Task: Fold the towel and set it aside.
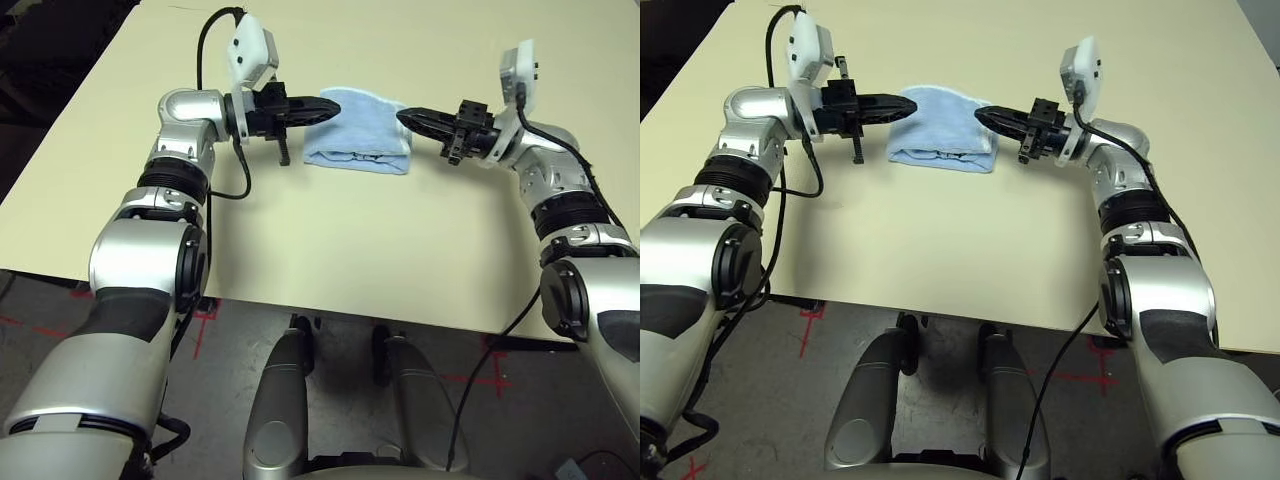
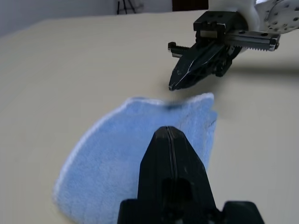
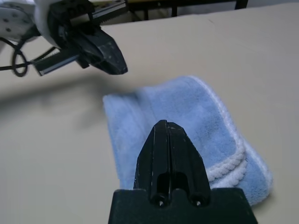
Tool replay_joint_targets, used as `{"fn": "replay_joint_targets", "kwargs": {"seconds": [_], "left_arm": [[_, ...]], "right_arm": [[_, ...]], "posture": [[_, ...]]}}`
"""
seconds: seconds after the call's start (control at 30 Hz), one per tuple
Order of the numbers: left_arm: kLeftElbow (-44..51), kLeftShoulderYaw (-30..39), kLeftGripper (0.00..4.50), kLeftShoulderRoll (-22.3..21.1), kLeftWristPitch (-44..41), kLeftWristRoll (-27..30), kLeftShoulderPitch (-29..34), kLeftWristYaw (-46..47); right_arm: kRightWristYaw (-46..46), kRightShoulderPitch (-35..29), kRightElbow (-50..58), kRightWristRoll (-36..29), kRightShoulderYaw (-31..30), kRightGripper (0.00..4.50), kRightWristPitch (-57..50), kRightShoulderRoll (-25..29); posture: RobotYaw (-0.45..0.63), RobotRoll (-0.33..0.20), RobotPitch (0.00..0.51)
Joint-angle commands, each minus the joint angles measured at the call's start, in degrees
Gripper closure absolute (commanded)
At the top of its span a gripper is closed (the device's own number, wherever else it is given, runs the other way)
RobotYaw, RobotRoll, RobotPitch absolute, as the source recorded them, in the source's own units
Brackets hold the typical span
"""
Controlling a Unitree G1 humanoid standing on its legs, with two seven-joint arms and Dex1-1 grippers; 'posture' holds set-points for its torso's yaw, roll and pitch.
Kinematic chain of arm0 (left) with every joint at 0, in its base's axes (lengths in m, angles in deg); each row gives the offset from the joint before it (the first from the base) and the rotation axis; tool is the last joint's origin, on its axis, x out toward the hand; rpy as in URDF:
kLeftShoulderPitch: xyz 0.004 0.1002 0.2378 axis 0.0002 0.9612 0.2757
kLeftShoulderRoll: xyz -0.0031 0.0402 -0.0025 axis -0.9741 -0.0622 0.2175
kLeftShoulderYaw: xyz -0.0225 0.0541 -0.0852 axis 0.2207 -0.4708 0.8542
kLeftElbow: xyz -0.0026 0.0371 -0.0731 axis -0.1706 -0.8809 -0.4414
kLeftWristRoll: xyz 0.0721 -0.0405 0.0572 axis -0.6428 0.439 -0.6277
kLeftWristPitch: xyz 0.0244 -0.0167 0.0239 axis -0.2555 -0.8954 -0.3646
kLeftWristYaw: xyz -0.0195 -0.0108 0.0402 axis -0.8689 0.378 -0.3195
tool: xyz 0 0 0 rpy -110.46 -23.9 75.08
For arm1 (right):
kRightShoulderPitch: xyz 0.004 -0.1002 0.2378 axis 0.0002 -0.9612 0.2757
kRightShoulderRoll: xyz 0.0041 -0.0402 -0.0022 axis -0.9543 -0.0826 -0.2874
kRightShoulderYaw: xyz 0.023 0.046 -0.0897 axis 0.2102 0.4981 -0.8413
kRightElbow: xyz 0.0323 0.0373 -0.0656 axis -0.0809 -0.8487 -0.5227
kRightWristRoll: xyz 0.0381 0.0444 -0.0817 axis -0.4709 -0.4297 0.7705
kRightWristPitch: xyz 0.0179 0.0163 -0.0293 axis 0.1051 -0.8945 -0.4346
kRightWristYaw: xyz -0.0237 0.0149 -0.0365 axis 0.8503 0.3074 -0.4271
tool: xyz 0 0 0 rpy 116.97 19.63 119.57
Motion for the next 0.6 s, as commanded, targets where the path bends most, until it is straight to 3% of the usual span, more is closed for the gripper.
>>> {"fn": "replay_joint_targets", "kwargs": {"seconds": [0.03,0.23,0.43,0.6], "left_arm": [[-1.6,-0.7,4.48,1.3,-0.9,-2.3,-0.5,2.9],[-2.5,-3.0,4.48,3.1,-3.0,-6.8,0.8,8.9],[-3.1,-7.0,4.48,1.0,-4.3,-12.4,3.1,10.6],[-3.1,-7.5,4.48,-0.5,-4.9,-13.4,3.5,11.2]], "right_arm": [[-2.5,0.5,-2.9,2.7,-1.4,4.5,1.3,-0.9],[-7.1,0.2,-6.0,6.6,-3.3,4.5,0.7,-2.8],[-9.3,-1.8,-6.9,9.3,-4.4,4.5,-0.5,-2.1],[-9.9,-1.6,-6.9,9.9,-4.3,4.5,-0.7,-1.0]], "posture": [[0.1,0.0,0.282],[0.09,0.0,0.284],[0.08,0.0,0.289],[0.08,0.0,0.294]]}}
